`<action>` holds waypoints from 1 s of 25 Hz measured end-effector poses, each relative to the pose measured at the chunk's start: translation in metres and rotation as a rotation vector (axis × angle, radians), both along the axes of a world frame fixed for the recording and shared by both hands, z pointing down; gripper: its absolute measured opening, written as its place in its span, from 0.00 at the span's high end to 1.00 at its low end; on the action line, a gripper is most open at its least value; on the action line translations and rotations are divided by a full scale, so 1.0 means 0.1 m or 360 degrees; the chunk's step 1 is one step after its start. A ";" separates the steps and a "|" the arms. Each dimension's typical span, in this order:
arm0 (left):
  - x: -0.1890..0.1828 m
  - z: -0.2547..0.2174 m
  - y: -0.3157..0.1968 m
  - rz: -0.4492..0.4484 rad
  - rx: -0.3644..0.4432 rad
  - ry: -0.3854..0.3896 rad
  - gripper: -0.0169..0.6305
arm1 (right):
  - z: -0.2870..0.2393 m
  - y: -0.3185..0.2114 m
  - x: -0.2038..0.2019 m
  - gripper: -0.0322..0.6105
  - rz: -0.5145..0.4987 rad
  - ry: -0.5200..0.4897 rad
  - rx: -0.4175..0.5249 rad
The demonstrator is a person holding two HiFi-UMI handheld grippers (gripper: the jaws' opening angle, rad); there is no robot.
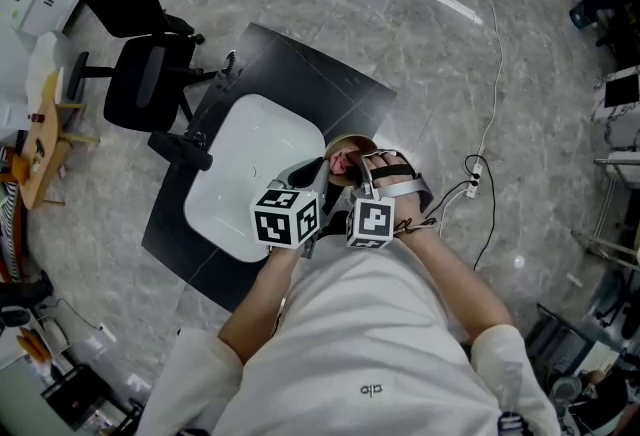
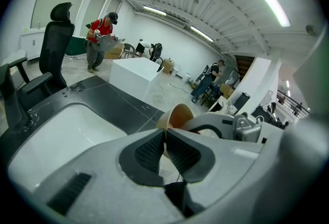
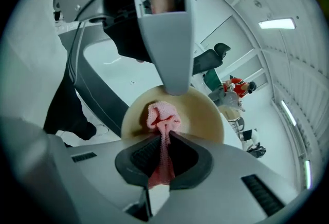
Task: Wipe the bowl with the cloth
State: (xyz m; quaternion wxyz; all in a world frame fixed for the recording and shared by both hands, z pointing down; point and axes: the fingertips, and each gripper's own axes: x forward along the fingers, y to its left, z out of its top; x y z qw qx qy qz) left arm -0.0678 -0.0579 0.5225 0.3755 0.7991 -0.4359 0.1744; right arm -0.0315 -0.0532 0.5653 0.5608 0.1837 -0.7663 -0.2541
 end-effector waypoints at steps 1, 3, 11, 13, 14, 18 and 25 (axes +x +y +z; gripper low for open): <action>0.00 0.01 -0.01 0.0001 -0.0005 -0.0002 0.94 | 0.04 0.06 -0.03 0.91 -0.0001 -0.0024 -0.0064; -0.01 0.06 0.00 0.0005 -0.0021 -0.0016 0.94 | 0.10 0.16 -0.09 0.91 0.0042 -0.0108 -0.0222; -0.11 0.30 0.08 -0.0032 -0.0121 -0.0036 0.94 | -0.06 0.41 -0.12 0.91 0.0340 -0.0667 -0.0916; -0.12 0.34 0.08 -0.0039 -0.0137 -0.0020 0.95 | -0.15 0.43 -0.09 0.91 0.0380 -0.0811 -0.1002; -0.12 0.35 0.07 -0.0044 -0.0142 -0.0011 0.95 | -0.20 0.43 -0.06 0.91 0.0414 -0.0904 -0.1043; -0.13 0.36 0.03 -0.0062 -0.0153 0.0011 0.95 | -0.54 0.38 0.10 0.91 0.0593 -0.1343 -0.1156; -0.14 0.43 -0.05 -0.0131 -0.0206 0.0078 0.95 | -1.09 0.14 0.69 0.91 0.0945 -0.2019 -0.0979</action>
